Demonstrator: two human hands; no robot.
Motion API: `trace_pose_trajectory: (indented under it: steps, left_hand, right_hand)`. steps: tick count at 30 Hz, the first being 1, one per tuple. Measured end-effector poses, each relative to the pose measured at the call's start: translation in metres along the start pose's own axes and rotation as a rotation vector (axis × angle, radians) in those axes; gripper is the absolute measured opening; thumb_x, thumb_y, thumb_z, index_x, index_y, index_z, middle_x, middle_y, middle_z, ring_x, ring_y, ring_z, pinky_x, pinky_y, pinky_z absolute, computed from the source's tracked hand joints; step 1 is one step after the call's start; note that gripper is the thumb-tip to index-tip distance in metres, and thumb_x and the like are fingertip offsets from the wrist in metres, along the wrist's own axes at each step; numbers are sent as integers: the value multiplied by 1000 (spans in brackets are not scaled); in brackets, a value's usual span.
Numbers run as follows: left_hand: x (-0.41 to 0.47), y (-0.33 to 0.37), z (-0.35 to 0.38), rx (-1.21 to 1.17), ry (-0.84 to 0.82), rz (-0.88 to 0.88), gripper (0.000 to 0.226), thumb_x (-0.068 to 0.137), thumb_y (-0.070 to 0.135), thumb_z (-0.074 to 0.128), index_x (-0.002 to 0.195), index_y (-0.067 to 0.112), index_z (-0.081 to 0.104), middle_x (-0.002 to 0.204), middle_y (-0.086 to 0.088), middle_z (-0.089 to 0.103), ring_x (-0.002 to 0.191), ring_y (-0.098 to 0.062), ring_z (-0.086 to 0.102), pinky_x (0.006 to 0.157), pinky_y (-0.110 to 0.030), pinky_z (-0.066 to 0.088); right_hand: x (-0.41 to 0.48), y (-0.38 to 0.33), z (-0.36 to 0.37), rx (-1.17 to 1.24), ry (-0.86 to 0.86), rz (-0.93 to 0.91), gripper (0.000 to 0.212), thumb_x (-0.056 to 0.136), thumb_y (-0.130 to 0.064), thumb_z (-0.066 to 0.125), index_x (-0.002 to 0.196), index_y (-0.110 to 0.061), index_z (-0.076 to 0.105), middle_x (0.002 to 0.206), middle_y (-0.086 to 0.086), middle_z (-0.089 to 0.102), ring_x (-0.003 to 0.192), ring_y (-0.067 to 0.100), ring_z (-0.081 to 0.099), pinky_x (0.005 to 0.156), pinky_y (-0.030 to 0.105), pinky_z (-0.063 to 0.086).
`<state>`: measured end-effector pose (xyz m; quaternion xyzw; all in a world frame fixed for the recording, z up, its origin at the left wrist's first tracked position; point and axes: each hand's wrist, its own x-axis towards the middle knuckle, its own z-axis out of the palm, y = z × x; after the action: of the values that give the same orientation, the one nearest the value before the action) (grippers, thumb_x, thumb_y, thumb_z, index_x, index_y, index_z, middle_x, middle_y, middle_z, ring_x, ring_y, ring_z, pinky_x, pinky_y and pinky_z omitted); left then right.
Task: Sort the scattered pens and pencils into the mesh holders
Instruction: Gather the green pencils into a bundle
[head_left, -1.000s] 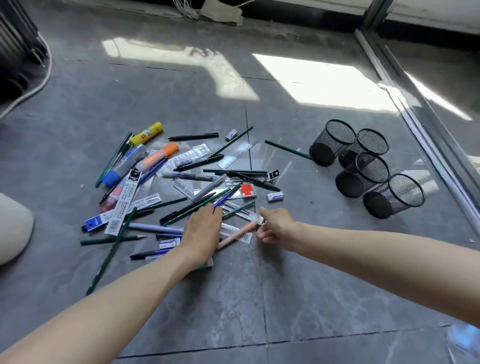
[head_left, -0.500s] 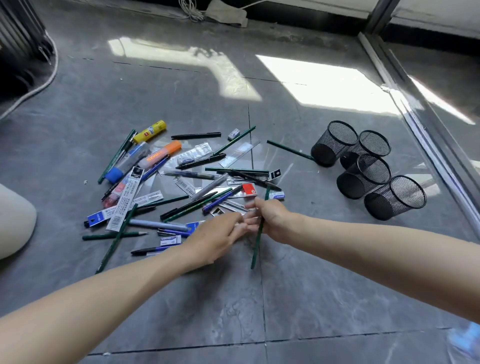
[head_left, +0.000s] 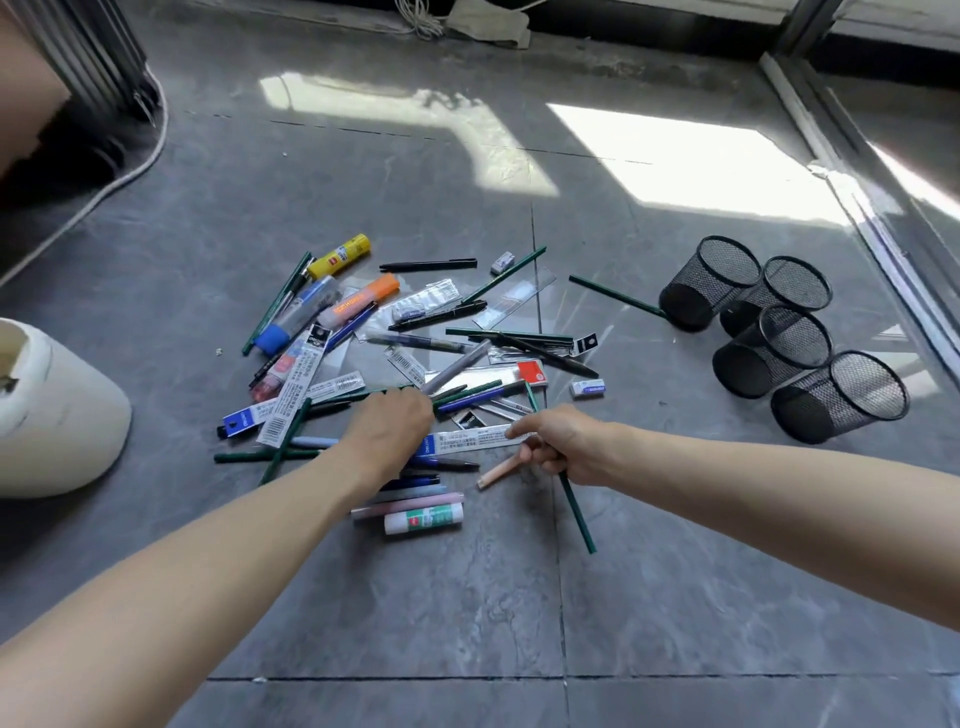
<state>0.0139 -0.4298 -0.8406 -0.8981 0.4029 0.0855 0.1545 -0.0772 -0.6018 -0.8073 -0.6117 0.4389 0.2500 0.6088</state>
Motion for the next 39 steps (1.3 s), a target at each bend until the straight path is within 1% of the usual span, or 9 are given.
trace_pose_trajectory:
  steps: [6, 8, 11, 16, 20, 25, 31, 35, 39]
  left_hand:
    - [-6, -3, -18, -345, 72, -158, 15, 85, 0, 47, 96, 8, 52, 97, -13, 59, 81, -32, 57, 60, -37, 37]
    - [-14, -2, -29, -670, 58, -246, 3, 83, 8, 51, 85, 8, 50, 88, -14, 60, 75, -31, 53, 62, -37, 39]
    - [-33, 1, -47, -924, -67, -115, 7, 83, 13, 59, 86, 8, 55, 82, -9, 59, 71, -24, 53, 59, -27, 40]
    - [-70, -31, -60, -834, -171, 52, 16, 91, 31, 59, 92, 15, 56, 69, 5, 53, 61, -14, 52, 52, -24, 38]
    - [-92, -89, -41, -297, -255, -106, 17, 92, 36, 52, 89, 20, 47, 95, -2, 60, 80, -20, 48, 62, -29, 36]
    - [-102, -101, 8, -306, -425, -285, 35, 89, 46, 55, 99, 13, 46, 114, -12, 58, 101, -30, 55, 73, -33, 40]
    - [-90, -83, 29, -374, -266, -329, 32, 87, 2, 45, 117, 2, 34, 110, -21, 58, 95, -39, 57, 70, -41, 41]
    - [-100, -92, 30, -341, -117, -303, 34, 82, 1, 43, 113, 8, 35, 91, -13, 58, 72, -34, 49, 59, -36, 35]
    - [-106, -122, 44, -17, -100, -87, 32, 85, 0, 39, 116, 11, 39, 106, -7, 55, 89, -30, 61, 54, -35, 34]
  right_hand:
    - [0, -9, 15, 166, -52, -37, 31, 104, -24, 29, 97, -2, 50, 66, 14, 53, 32, 8, 49, 32, 17, 37]
    - [-2, -17, 24, 274, -98, -55, 34, 104, -31, 29, 105, -2, 48, 77, 17, 57, 51, 16, 64, 45, 24, 54]
    - [-9, -30, 36, 340, -172, -112, 36, 104, -32, 30, 95, -3, 51, 84, 18, 59, 73, 25, 63, 68, 37, 55]
    - [-22, -41, 65, 303, -168, -165, 36, 104, -23, 31, 74, -9, 48, 69, 11, 54, 48, 16, 56, 52, 29, 50]
    - [-23, -36, 69, 77, -145, -179, 25, 98, -21, 45, 77, -12, 53, 54, 1, 44, 40, 8, 29, 31, 17, 23]
    - [-30, -26, 72, -1, -191, -111, 28, 100, -26, 44, 83, -7, 57, 52, 1, 39, 30, 4, 26, 30, 16, 19]
    - [-26, -18, 75, -30, -191, -80, 36, 102, -34, 36, 87, -9, 56, 57, 7, 45, 42, 9, 27, 34, 17, 22]
    - [-16, -12, 69, -57, -174, -52, 34, 101, -35, 38, 89, -10, 57, 55, 5, 45, 36, 7, 27, 34, 18, 21]
    - [-13, -6, 61, -80, -147, 14, 22, 100, -22, 43, 94, -6, 57, 52, 3, 42, 32, 6, 26, 30, 16, 19]
